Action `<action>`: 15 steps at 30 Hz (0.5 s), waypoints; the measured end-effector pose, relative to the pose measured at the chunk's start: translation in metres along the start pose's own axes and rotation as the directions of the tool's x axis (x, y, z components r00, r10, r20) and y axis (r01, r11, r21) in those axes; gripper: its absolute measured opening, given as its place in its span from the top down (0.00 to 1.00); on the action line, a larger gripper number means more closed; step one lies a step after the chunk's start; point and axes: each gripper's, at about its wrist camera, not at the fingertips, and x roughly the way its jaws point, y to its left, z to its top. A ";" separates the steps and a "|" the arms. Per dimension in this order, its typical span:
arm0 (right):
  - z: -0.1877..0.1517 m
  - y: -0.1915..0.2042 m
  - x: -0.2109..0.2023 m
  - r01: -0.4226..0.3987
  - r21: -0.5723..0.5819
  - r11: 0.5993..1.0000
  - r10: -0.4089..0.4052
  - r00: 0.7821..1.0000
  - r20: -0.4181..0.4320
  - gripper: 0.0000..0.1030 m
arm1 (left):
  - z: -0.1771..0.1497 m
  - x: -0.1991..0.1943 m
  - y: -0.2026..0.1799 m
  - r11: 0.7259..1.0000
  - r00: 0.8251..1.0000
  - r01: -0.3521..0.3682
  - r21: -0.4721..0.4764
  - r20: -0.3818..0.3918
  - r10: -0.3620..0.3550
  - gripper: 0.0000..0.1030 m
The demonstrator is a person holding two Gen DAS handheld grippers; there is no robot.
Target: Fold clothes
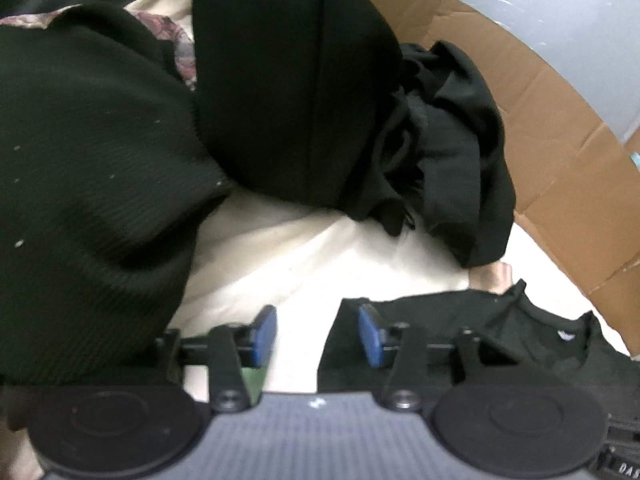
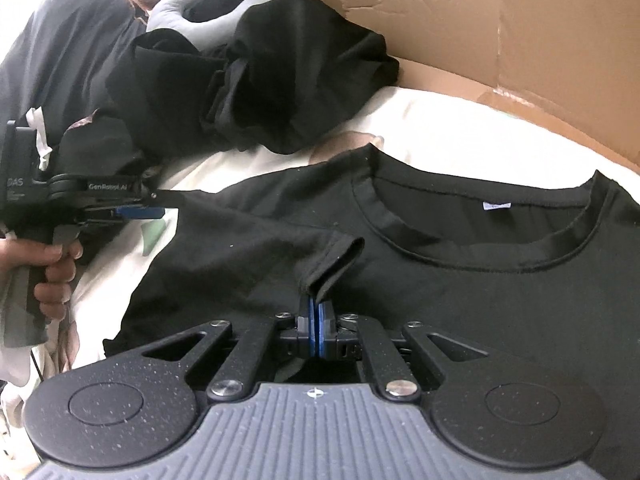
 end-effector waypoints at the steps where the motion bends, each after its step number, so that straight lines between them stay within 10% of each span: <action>1: 0.000 -0.001 0.001 -0.001 0.004 1.000 0.001 1.000 -0.001 1.00 | 0.001 0.002 -0.001 1.000 1.000 0.009 0.000 -0.001 -0.009 0.53; 6: 0.001 -0.008 0.009 -0.004 0.024 1.000 0.005 1.000 -0.009 1.00 | 0.008 0.023 -0.012 0.999 0.999 0.027 0.032 -0.046 -0.025 0.55; 10: -0.001 -0.014 0.011 -0.009 0.041 0.999 0.009 1.000 -0.014 1.00 | 0.009 0.030 -0.014 0.998 0.997 0.015 0.057 -0.079 -0.010 0.97; 15: -0.001 -0.012 0.003 -0.024 0.007 1.000 0.024 1.000 0.012 1.00 | 0.013 0.024 -0.009 0.998 0.999 -0.012 0.068 -0.044 0.015 0.98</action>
